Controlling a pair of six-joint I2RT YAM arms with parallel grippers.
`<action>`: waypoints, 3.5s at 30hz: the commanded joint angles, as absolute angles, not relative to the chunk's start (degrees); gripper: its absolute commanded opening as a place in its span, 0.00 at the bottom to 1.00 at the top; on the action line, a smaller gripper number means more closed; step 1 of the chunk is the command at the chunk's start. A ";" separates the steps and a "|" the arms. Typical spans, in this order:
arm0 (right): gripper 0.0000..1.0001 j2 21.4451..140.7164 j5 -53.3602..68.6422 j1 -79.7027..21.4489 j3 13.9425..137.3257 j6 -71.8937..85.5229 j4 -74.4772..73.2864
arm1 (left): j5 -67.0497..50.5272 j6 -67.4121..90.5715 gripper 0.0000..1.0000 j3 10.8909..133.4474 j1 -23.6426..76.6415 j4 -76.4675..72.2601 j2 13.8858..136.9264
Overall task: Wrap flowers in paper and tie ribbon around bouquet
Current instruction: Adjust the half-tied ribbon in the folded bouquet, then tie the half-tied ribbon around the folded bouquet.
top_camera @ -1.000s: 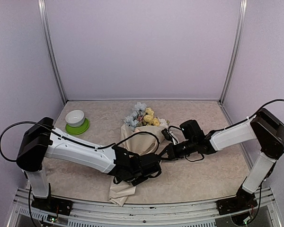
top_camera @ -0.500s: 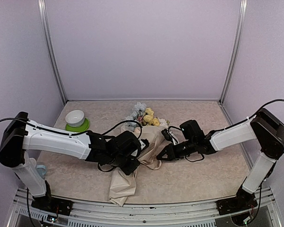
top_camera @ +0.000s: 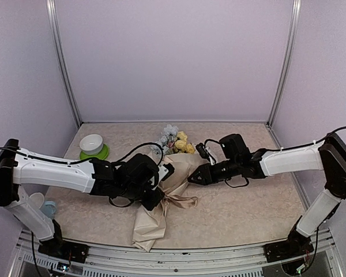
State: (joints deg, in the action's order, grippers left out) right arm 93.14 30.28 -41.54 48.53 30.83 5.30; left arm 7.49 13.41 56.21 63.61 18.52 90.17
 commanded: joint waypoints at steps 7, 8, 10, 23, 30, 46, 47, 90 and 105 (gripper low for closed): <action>0.36 98.46 28.90 -47.57 62.16 22.77 9.95 | -0.49 20.82 0.00 44.61 54.68 9.98 77.12; 0.34 100.82 30.57 -47.83 63.82 23.34 10.48 | -0.94 22.58 0.00 43.59 53.76 9.72 76.10; 0.29 106.39 31.31 -47.96 67.42 24.44 8.59 | -0.93 24.36 0.00 41.27 51.73 10.27 73.99; 0.21 107.61 30.70 -47.70 70.69 24.06 5.16 | -3.35 38.14 0.00 26.78 42.47 15.16 64.40; 0.22 100.02 33.56 -47.68 64.46 25.68 4.86 | -5.06 39.98 0.00 23.18 42.59 13.13 63.76; 0.69 98.60 31.73 -50.42 49.21 33.43 11.38 | 5.85 37.39 0.66 27.07 48.86 17.54 60.82; 0.69 99.64 32.40 -50.52 49.22 33.40 12.45 | 5.77 36.38 0.67 27.28 47.44 16.33 61.02; 0.00 104.73 34.58 -50.78 45.09 33.71 19.02 | -4.66 14.25 0.00 32.94 40.21 -2.66 76.18; 0.00 104.80 34.85 -51.84 40.80 35.88 19.39 | -4.14 15.34 0.00 36.27 35.31 -5.54 84.85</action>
